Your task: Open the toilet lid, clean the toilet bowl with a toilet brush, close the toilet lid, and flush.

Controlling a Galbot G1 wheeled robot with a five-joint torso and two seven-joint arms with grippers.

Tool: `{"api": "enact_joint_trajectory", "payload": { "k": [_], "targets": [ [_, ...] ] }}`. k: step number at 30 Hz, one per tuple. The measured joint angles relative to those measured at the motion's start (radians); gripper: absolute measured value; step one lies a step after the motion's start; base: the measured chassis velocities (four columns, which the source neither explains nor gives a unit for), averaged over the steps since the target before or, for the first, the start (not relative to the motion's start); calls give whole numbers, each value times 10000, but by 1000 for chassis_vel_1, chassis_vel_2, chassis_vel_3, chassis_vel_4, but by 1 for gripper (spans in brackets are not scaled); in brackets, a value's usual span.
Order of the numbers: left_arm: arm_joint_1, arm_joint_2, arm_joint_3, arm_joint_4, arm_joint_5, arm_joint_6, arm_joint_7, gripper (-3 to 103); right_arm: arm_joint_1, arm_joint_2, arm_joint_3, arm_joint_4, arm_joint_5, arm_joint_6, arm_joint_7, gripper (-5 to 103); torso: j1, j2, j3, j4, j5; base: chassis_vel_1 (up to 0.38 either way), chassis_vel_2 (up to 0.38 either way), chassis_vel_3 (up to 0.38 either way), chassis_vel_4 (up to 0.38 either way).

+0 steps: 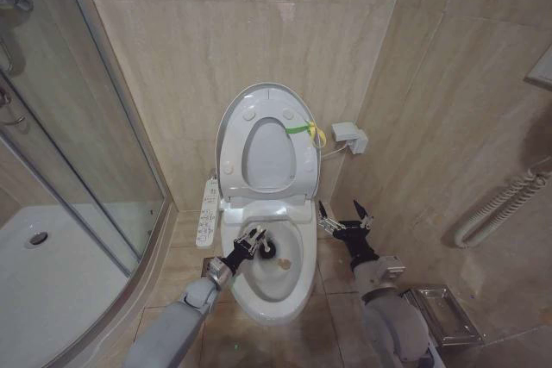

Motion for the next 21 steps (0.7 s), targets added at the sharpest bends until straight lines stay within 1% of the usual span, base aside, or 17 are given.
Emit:
{"api": "enact_joint_trajectory", "payload": {
  "k": [2,6,7,8,11,12,16,21],
  "targets": [
    [1,-28,0,-91,-6,15,-60,21,0,0,0,0,0,0,0,100,0,0,0,0,0,0,0,0,0],
    [187,-145,-54,-1100,14,-66,-441,21,0,0,0,0,0,0,0,100,1,0,1,-3,-1,0,0,0,0],
    [187,-145,-54,-1100,14,-66,-441,21,0,0,0,0,0,0,0,100,1,0,1,-3,-1,0,0,0,0],
    [259,-155,-66,-1336,30,-74,-512,21,0,0,0,0,0,0,0,100,1,0,1,-5,-2,0,0,0,0],
    [588,-81,-56,-2101,25,110,-600,21,0,0,0,0,0,0,0,100,1,0,1,-1,-1,0,0,0,0],
    [588,-81,-56,-2101,25,110,-600,21,0,0,0,0,0,0,0,100,1,0,1,-1,-1,0,0,0,0],
    [1042,59,-19,-2986,24,342,-740,21,0,0,0,0,0,0,0,100,0,0,0,-1,-1,0,0,0,0],
    [1199,99,47,-3311,23,377,-790,21,0,0,0,0,0,0,0,100,0,0,0,0,-1,0,0,0,0]
  ]
}}
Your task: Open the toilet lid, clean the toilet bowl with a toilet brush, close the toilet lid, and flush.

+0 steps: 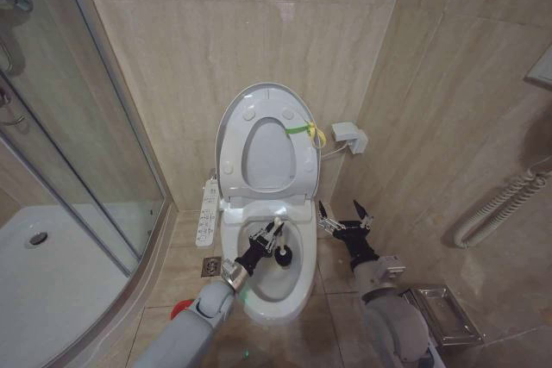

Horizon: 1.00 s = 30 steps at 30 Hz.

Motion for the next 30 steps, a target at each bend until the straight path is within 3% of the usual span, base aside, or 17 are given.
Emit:
{"api": "enact_joint_trajectory", "payload": {
  "k": [5,12,17,22,23,30],
  "targets": [
    [-90,-110,213,158,-113,10,-42,21,0,0,0,0,0,0,0,100,0,0,0,-1,1,0,0,0,0],
    [-407,-377,878,1132,-1373,61,229,21,0,0,0,0,0,0,0,100,-1,1,-2,-1,-1,0,0,0,0],
    [-600,-317,845,1531,-1349,76,345,21,0,0,0,0,0,0,0,100,-1,3,-3,-3,-3,0,0,0,0],
    [-679,-65,503,2021,-777,140,306,21,0,0,0,0,0,0,-1,100,-1,2,0,-7,-1,0,0,0,0],
    [-671,1,447,2120,-685,153,300,21,-1,-1,3,0,0,-1,2,100,3,-1,5,6,-1,0,0,0,0],
    [-682,60,-11,2239,-290,52,237,21,0,-1,0,0,0,0,0,100,5,-1,3,0,-4,0,0,0,0]
  ]
}}
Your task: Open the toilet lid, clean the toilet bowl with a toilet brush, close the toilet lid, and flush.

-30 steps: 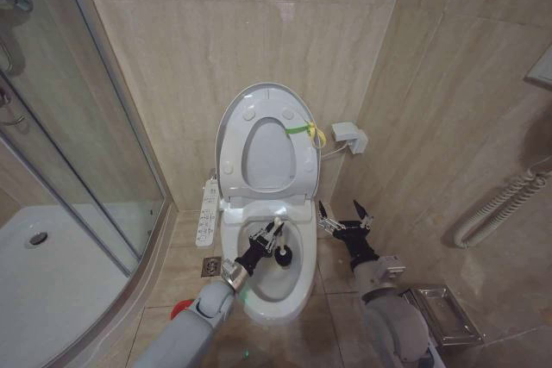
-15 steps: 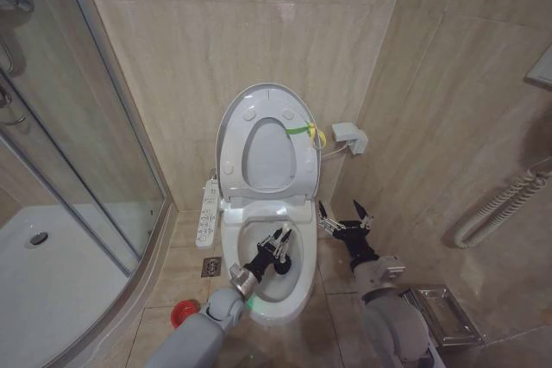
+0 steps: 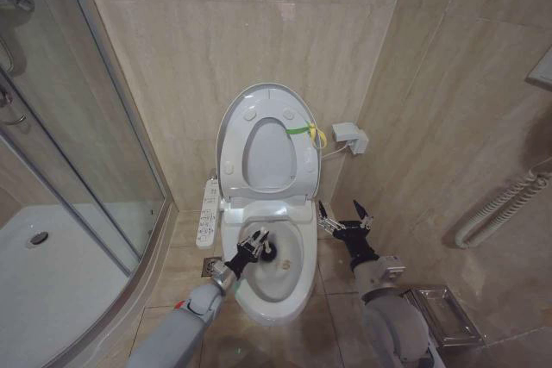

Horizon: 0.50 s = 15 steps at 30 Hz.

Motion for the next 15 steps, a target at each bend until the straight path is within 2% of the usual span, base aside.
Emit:
{"api": "enact_joint_trajectory", "payload": {
  "k": [7,15],
  "targets": [
    [196,-147,-60,-1232,230,-248,-377,21,0,0,0,0,0,0,0,100,-3,0,-2,-3,3,0,0,0,0],
    [575,-212,281,-2448,247,-38,-885,21,0,1,0,0,0,0,0,100,-5,0,-4,0,4,0,0,0,0]
  ]
}}
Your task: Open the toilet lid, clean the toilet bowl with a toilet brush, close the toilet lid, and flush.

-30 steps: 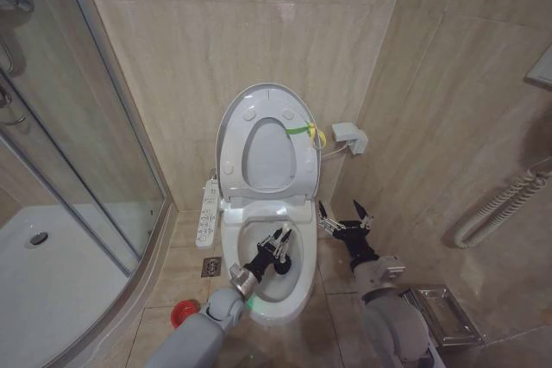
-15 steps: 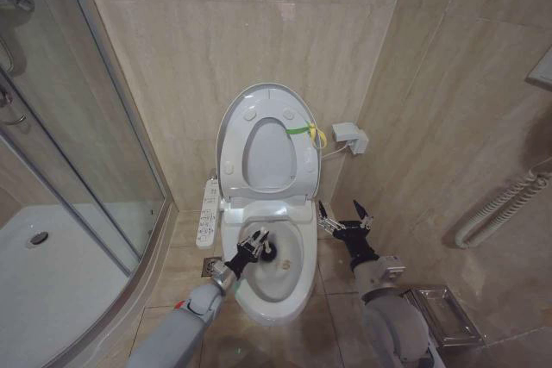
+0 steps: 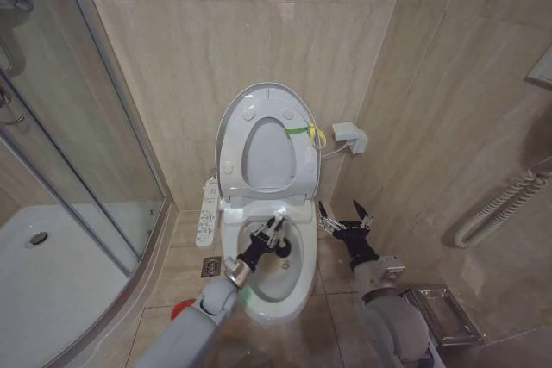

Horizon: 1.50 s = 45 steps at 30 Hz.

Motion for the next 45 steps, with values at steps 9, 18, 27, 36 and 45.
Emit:
{"api": "enact_joint_trajectory", "payload": {
  "k": [9,18,27,36,45],
  "targets": [
    [-21,-67,503,243,-705,258,-139,21,0,0,0,0,0,0,0,100,0,1,-1,0,0,0,0,0,0],
    [-255,116,209,756,-607,555,-274,21,0,0,0,0,0,0,0,100,0,1,0,-3,-2,0,0,0,0],
    [-166,146,-278,346,222,644,-618,21,0,0,0,0,0,0,0,100,0,1,0,-1,-1,0,0,0,0],
    [80,-135,285,-332,-130,419,-561,21,0,0,0,0,0,0,0,100,0,1,0,-1,0,0,0,0,0],
    [-180,-214,603,693,-1393,541,-294,21,0,0,0,0,0,0,0,100,0,1,0,1,0,0,0,0,0]
  ]
}}
